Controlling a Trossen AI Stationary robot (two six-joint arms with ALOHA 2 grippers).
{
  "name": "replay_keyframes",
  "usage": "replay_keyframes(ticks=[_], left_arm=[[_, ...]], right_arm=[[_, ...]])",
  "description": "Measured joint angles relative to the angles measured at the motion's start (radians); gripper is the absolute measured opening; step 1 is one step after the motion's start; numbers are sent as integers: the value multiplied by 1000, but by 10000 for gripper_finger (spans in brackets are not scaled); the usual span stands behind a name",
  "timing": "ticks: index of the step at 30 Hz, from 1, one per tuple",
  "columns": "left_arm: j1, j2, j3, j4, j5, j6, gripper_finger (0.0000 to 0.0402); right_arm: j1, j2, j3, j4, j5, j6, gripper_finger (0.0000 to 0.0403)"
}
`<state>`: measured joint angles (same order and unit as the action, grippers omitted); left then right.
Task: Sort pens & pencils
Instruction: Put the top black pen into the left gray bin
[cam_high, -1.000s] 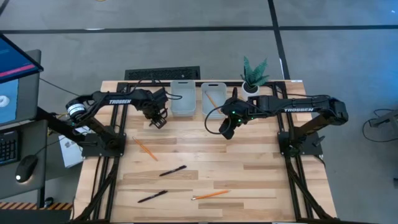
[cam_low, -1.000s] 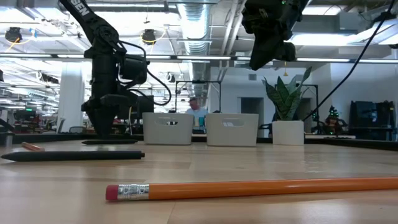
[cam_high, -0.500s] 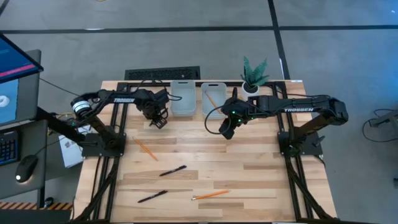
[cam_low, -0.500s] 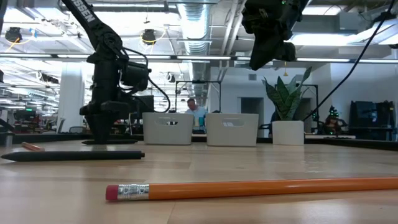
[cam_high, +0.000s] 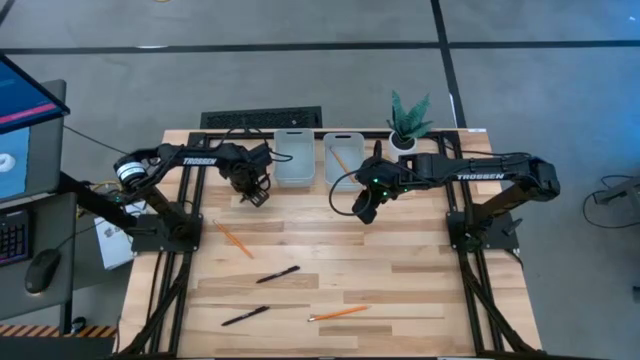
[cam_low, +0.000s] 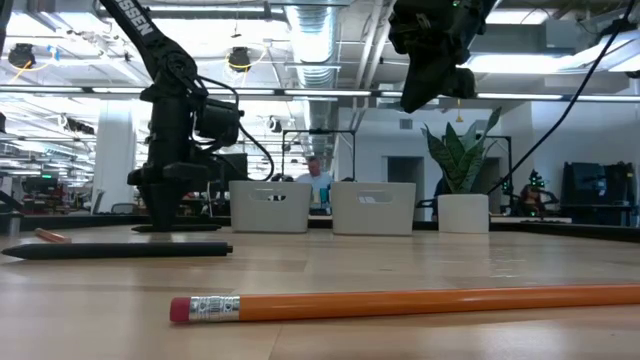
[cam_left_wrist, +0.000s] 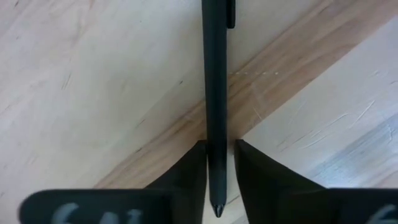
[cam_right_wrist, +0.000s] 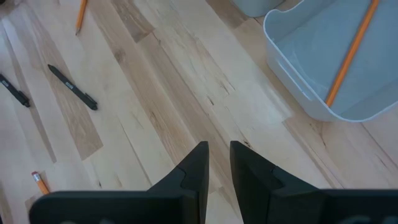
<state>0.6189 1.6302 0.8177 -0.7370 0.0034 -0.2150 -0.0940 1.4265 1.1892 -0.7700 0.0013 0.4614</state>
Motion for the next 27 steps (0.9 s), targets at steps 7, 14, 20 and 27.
replay_keyframes(ticks=[7,14,20,27], left_arm=[[-1,1,0,1,-7,4,28],[-1,-2,-1,1,-9,8,29],[-1,-20,15,-19,-19,12,29],[0,-25,48,-69,-22,20,27]], right_arm=[[0,0,0,0,0,0,87],[0,0,0,0,0,0,87],[0,0,0,0,0,0,87],[0,0,0,0,0,0,87]])
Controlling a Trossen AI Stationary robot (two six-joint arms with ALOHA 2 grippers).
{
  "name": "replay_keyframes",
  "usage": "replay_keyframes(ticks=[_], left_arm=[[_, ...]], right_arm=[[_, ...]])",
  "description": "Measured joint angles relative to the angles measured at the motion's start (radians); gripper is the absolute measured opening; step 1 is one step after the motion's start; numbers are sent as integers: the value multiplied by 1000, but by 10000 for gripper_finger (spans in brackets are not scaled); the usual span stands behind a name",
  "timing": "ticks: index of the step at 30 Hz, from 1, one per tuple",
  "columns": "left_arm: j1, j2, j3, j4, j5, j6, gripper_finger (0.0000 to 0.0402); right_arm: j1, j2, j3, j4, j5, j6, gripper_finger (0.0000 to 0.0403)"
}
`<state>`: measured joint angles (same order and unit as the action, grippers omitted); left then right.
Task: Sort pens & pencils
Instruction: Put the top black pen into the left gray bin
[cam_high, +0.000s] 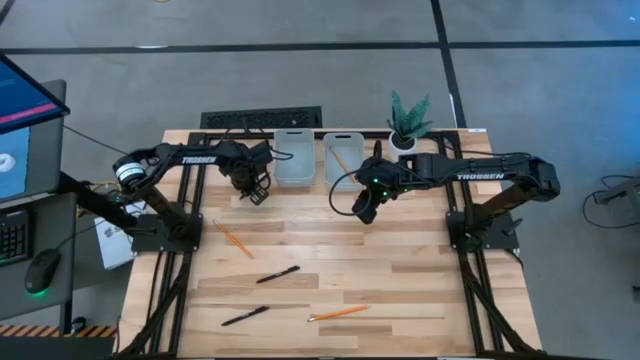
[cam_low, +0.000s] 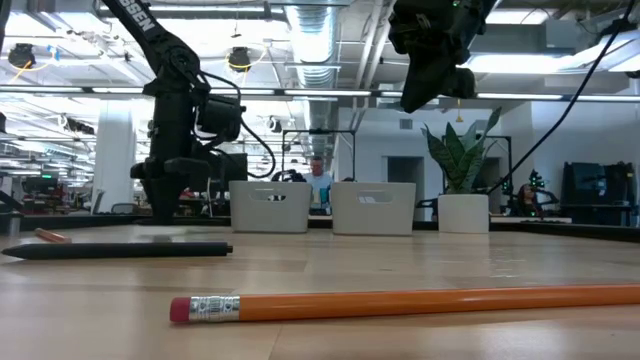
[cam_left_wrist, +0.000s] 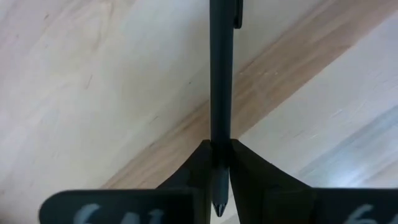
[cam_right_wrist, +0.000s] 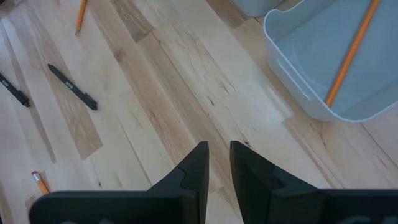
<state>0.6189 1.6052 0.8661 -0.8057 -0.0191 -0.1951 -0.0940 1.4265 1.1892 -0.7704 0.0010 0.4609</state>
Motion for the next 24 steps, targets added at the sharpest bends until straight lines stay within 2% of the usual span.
replay_keyframes(ticks=[6,11,16,24], left_arm=[[0,-1,38,-68,-2,0,27],[1,-2,103,-152,-67,1,28],[18,-4,200,-235,-121,19,28],[39,-12,374,-266,-118,59,28]], right_arm=[[0,0,0,-1,0,0,87],[0,0,0,-2,0,-1,87],[0,0,0,-4,0,-1,87],[0,0,0,-5,0,-25,87]])
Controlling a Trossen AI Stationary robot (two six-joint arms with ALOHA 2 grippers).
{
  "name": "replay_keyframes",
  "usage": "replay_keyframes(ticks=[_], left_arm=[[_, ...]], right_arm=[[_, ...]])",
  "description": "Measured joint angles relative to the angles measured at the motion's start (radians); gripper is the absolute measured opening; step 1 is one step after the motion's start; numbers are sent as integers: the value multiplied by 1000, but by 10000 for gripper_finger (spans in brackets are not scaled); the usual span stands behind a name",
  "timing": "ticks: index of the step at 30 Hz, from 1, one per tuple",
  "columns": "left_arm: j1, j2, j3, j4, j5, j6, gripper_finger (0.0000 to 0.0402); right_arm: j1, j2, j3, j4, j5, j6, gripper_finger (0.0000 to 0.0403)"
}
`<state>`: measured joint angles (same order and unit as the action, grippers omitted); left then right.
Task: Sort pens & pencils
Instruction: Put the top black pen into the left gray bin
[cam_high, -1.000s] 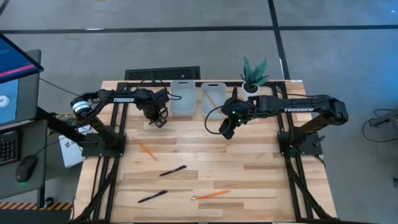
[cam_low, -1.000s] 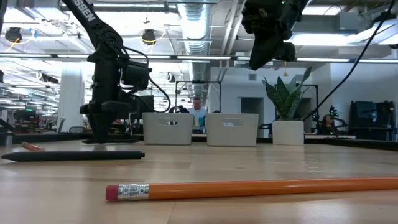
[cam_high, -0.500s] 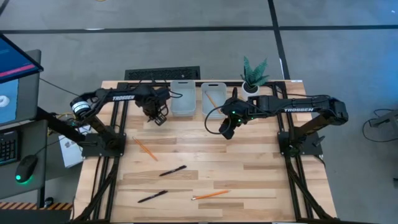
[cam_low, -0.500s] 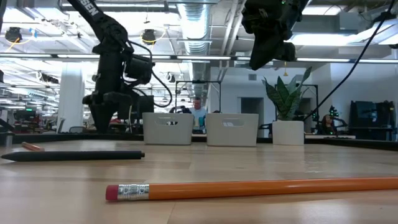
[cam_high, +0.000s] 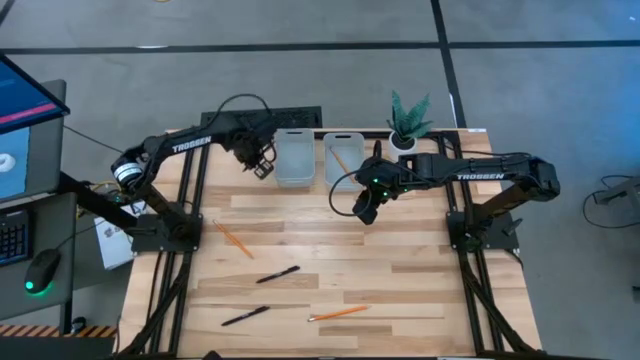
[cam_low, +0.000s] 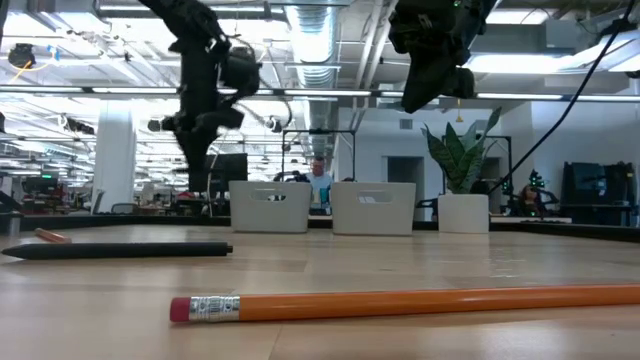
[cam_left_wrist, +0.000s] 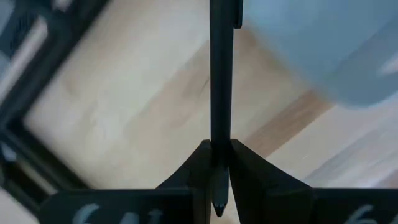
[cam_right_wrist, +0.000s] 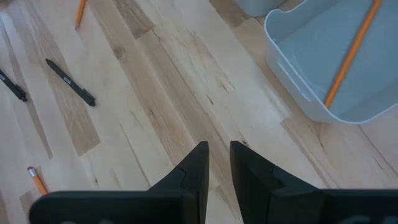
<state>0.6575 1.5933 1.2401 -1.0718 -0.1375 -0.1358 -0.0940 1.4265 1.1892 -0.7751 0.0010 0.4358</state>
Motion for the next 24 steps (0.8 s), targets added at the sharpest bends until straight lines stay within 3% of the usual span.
replay_keyframes(ticks=[7,13,24], left_arm=[[-3,0,113,57,120,21,28],[-11,0,130,177,234,22,28],[-40,75,130,242,184,-25,28]], right_arm=[[0,0,0,0,0,-18,87],[0,0,0,1,0,-27,87],[0,0,0,-1,0,-28,87]])
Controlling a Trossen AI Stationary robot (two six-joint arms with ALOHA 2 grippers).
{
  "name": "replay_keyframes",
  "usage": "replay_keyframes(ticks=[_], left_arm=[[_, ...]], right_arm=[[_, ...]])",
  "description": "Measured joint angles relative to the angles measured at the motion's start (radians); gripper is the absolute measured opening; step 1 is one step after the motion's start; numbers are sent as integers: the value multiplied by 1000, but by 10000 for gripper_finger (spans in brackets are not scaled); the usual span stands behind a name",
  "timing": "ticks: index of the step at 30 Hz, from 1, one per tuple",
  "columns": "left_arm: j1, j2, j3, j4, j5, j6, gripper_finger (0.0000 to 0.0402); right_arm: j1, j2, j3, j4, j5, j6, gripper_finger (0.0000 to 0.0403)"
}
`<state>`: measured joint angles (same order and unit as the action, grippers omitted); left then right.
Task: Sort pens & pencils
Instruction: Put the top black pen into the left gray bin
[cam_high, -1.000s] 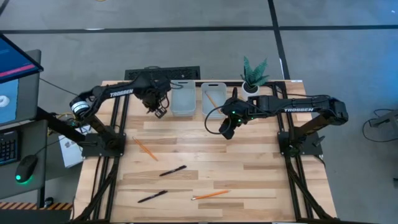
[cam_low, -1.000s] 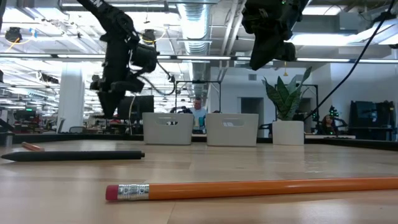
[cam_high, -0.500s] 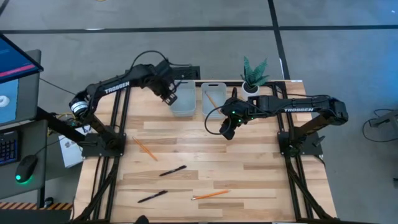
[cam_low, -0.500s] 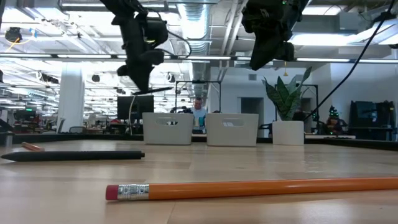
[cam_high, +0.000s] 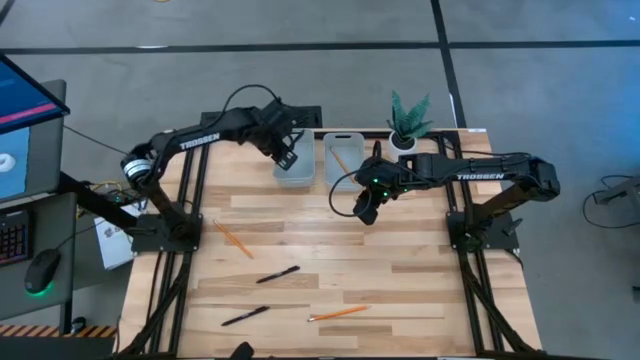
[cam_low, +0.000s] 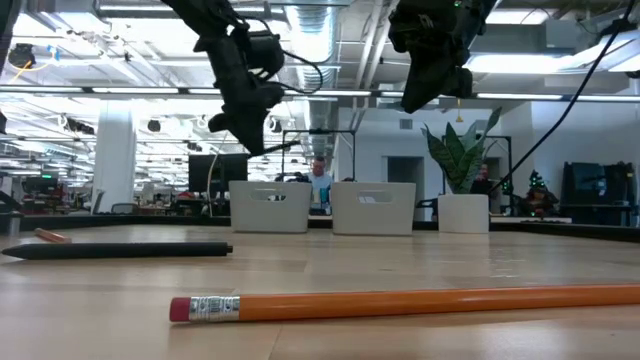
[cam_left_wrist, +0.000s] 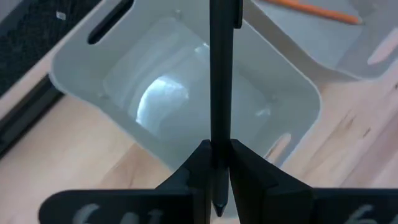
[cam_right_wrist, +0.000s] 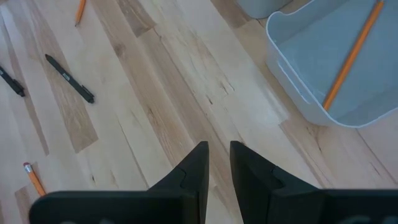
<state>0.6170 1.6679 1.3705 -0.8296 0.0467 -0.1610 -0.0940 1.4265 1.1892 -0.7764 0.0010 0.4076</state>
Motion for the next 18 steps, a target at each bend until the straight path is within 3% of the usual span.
replay_keyframes(ticks=[18], left_arm=[[5,235,2,33,3,-53,28]], right_arm=[[0,0,0,-2,0,0,87]])
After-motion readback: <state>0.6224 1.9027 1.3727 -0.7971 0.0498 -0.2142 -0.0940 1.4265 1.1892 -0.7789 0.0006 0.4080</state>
